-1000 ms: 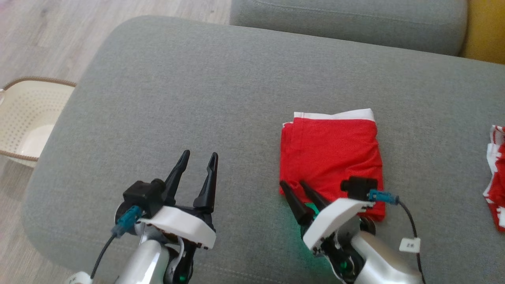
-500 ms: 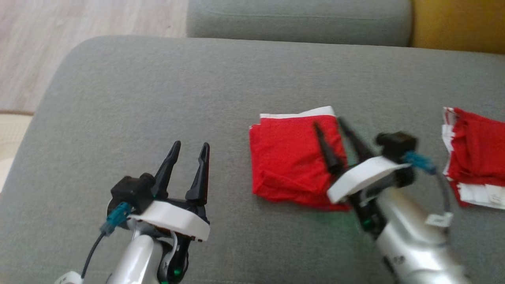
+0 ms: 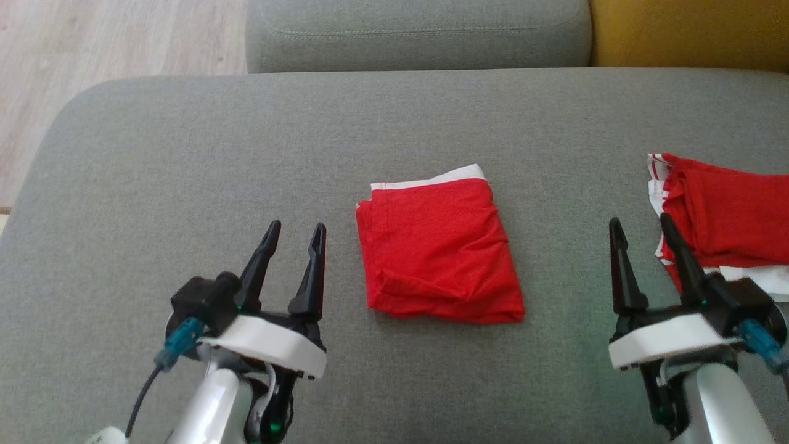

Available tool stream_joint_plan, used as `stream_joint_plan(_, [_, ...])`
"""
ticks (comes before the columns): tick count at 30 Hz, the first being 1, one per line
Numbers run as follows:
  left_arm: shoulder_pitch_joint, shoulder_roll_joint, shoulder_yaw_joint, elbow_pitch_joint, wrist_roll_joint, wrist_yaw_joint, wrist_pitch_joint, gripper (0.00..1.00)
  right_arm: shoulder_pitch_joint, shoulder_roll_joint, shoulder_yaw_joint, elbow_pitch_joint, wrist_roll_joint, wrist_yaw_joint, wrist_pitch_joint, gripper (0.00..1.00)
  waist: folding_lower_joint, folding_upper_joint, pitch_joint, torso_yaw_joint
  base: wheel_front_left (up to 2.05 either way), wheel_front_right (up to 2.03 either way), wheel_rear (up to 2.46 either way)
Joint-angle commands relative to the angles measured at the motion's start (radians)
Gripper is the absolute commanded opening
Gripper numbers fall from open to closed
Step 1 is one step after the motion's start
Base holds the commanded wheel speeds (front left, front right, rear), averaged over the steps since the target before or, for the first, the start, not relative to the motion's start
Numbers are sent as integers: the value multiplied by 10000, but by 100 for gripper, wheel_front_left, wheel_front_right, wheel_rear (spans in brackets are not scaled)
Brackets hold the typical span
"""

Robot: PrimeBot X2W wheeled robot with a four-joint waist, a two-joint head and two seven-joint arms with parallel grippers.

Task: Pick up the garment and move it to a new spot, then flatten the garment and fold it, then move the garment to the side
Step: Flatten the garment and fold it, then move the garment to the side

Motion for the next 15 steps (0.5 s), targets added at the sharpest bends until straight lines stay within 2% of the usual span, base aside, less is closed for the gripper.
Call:
stream_joint_plan(1, [-114, 30, 405, -200, -53, -1, -122, 100, -49, 182, 41, -694, -132, -9, 86, 100, 0, 0, -14, -33, 0, 0, 0])
stream_joint_plan(7, [105, 30, 390, -154, -145, 49, -122, 100, 508, 413, -125, -1361, -389, -9, 329, 100, 0, 0, -40, -42, 0, 0, 0])
stream_joint_plan(15, [-71, 30, 376, -267, -144, 34, -122, 100, 481, 485, 6, -1649, -308, -9, 704, 100, 0, 0, 261, 146, 0, 0, 0])
